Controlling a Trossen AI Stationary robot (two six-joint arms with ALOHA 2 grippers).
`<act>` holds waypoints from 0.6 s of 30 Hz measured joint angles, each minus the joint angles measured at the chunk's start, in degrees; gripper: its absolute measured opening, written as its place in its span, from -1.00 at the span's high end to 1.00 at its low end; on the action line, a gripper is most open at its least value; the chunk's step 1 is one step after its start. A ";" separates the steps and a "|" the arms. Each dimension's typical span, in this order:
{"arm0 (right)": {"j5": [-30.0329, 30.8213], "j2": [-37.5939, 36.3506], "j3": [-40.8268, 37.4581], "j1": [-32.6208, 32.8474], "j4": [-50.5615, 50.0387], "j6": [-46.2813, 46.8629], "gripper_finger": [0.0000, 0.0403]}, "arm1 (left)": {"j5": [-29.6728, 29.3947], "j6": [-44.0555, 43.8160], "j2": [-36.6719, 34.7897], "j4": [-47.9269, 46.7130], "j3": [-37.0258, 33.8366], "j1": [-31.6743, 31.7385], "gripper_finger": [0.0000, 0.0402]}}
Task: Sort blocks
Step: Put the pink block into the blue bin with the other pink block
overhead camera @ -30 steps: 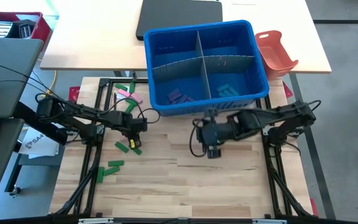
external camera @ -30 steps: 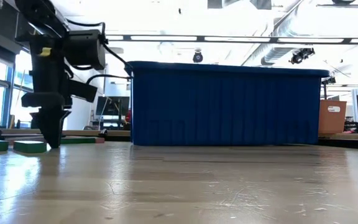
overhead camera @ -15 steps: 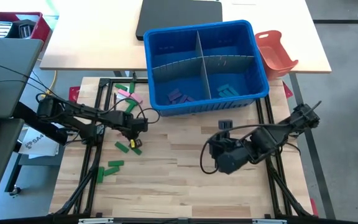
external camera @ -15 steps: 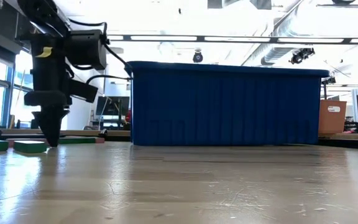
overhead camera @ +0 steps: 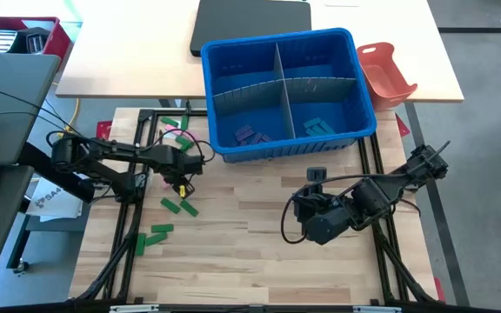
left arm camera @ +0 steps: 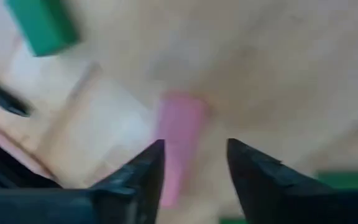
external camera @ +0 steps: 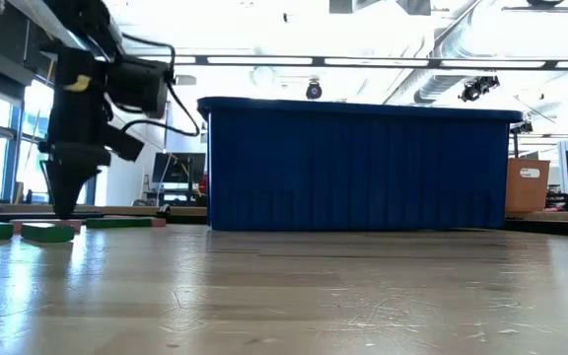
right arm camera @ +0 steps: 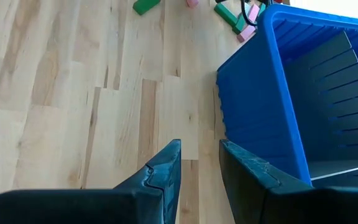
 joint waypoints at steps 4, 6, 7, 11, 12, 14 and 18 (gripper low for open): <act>-0.06 0.00 0.00 0.00 0.00 0.26 0.49 | -2.63 1.09 0.00 0.12 -2.10 2.86 -0.09; -0.07 0.00 0.00 0.00 0.02 0.44 0.49 | -3.28 1.26 -0.04 1.64 -3.28 3.70 -0.14; -0.07 0.00 0.00 0.00 0.01 0.43 0.49 | -2.89 1.95 -0.04 2.73 -3.99 3.93 -0.15; -0.11 0.00 0.00 0.00 0.02 0.63 0.49 | 0.81 3.62 -0.43 6.24 -6.10 4.81 -0.11; -0.09 0.00 0.00 0.00 0.04 1.00 0.49 | 0.98 2.67 -0.32 6.26 -6.25 4.82 -0.08; -0.11 0.00 -0.02 0.00 0.04 1.32 0.49 | 1.37 1.39 -0.29 6.46 -6.29 4.76 0.02; -0.09 -0.17 -0.92 0.00 0.74 -1.22 0.49 | 2.06 1.10 -0.22 6.67 -6.29 4.15 0.42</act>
